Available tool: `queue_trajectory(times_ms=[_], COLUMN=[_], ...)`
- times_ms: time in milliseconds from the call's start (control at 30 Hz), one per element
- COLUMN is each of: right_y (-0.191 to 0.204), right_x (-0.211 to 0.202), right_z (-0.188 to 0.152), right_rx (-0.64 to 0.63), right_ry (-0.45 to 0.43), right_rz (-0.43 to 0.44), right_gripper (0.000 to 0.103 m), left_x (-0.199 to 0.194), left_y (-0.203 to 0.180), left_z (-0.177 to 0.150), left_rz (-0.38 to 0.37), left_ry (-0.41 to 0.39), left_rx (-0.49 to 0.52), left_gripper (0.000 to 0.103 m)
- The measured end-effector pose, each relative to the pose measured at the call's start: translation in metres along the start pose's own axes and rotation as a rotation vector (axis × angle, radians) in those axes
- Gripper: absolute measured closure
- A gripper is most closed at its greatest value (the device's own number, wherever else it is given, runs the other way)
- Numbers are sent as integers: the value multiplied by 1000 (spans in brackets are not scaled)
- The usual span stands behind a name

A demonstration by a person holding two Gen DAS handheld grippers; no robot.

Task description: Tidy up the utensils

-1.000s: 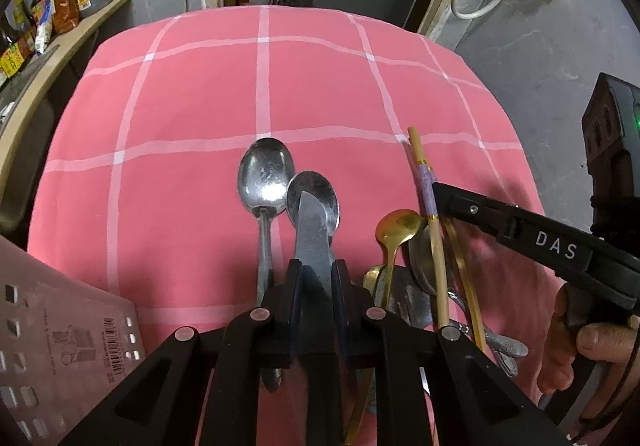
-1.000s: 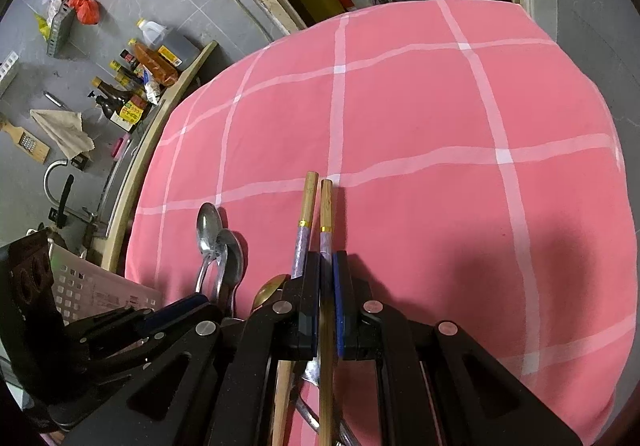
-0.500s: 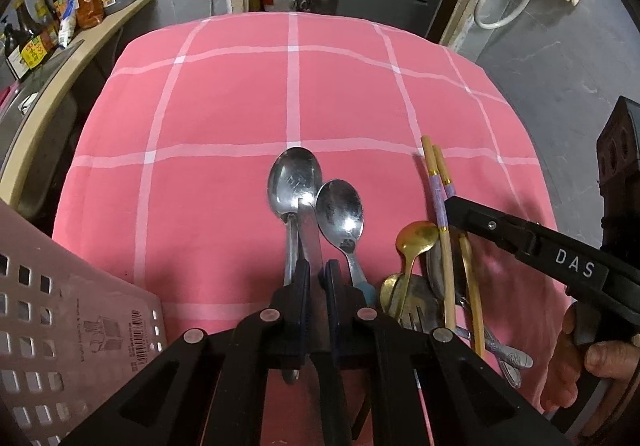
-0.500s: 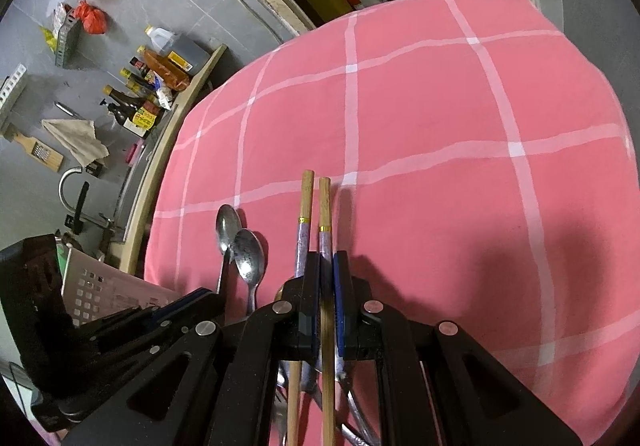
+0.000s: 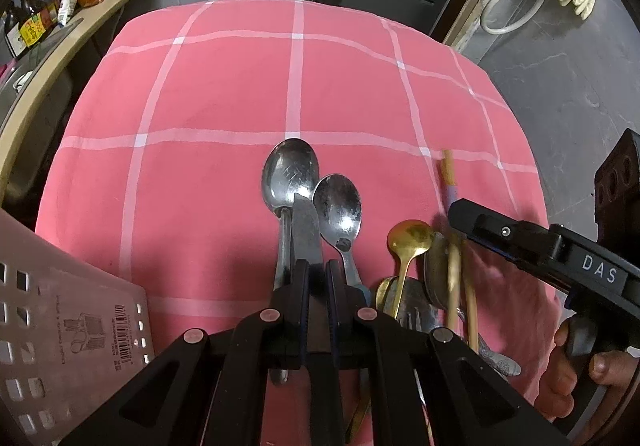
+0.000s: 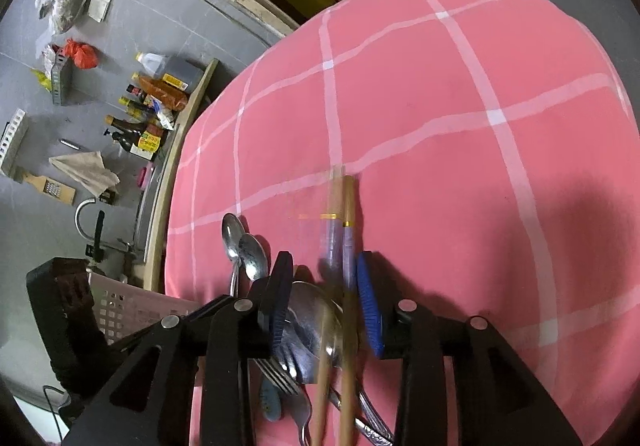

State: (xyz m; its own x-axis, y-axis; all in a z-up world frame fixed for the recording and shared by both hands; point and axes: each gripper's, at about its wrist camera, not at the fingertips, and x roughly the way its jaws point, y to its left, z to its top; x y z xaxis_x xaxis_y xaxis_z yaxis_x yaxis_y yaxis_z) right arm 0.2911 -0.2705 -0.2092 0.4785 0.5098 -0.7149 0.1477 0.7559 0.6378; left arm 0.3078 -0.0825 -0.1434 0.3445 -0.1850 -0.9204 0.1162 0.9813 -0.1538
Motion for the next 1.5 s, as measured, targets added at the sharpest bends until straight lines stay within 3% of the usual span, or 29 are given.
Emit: queue_trajectory(times_ms=[167, 400, 533, 633, 900, 1067, 1500], right_y=[6, 31, 49, 49, 24, 22, 12], right_x=[8, 16, 20, 17, 5, 9, 2], right_z=[2, 12, 11, 12, 12, 8, 4], right_rx=[-15, -98, -195, -205, -109, -100, -91], right_ry=[15, 29, 29, 31, 7, 5, 26], right_rz=[-32, -187, -320, -316, -201, -183, -160], right_gripper=[73, 76, 92, 94, 94, 95, 94], left_x=[1, 0, -4, -5, -4, 1, 10], left_y=[-2, 2, 4, 3, 7, 13, 11], left_z=[1, 0, -3, -5, -5, 1, 8], left_rz=[4, -22, -33, -23, 32, 73, 38], left_ry=[5, -8, -26, -34, -57, -44, 9], left_rx=[3, -13, -24, -34, -77, -94, -121], left_gripper=[95, 92, 92, 92, 92, 86, 83])
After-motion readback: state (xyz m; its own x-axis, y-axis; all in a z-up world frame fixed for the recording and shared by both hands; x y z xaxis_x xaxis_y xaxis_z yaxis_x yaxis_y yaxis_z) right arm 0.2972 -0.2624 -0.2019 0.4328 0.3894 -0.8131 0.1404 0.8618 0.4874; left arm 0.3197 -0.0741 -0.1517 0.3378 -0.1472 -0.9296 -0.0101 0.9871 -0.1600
